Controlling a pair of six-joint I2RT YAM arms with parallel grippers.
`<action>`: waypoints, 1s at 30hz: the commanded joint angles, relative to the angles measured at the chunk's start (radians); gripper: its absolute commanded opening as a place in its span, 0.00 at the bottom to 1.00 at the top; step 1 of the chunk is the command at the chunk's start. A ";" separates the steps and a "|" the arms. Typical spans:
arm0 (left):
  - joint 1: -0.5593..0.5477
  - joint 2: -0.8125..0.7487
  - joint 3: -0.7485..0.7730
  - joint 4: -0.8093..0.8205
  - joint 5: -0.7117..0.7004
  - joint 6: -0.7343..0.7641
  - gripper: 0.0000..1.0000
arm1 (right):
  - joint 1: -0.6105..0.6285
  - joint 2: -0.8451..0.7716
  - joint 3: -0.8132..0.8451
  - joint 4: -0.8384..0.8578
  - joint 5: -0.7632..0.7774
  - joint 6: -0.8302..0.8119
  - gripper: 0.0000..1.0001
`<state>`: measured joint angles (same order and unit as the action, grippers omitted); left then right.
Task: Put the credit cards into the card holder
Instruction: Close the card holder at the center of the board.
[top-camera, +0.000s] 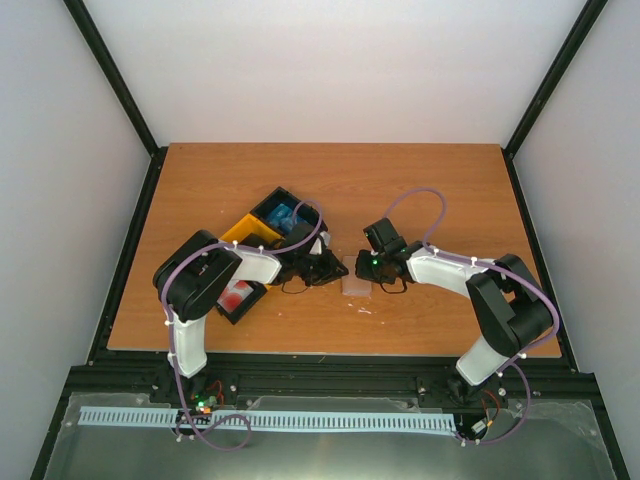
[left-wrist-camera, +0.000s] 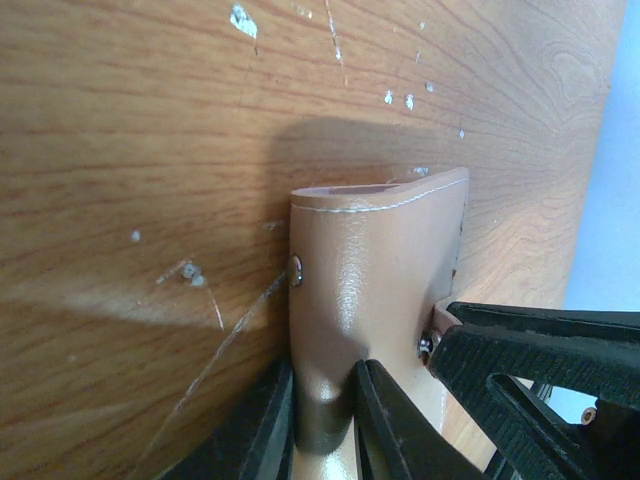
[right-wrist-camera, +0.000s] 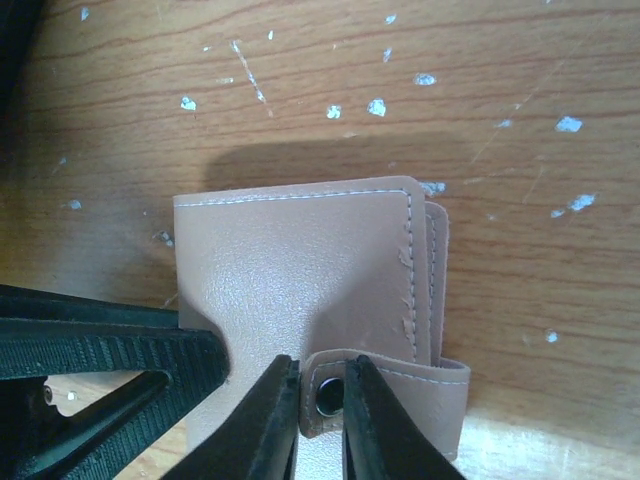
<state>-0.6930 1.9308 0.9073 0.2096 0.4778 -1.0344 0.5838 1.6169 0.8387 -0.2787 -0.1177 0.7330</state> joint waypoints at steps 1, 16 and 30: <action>-0.023 0.090 -0.031 -0.182 -0.044 0.021 0.19 | 0.007 0.040 0.003 -0.004 -0.030 -0.020 0.16; -0.023 0.093 -0.035 -0.182 -0.045 0.022 0.18 | 0.007 0.020 -0.027 0.034 -0.047 -0.003 0.27; -0.023 0.096 -0.032 -0.180 -0.048 0.020 0.18 | 0.067 0.082 0.066 -0.094 0.079 -0.046 0.16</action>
<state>-0.6930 1.9327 0.9085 0.2089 0.4789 -1.0340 0.6121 1.6417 0.8837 -0.3305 -0.0734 0.7002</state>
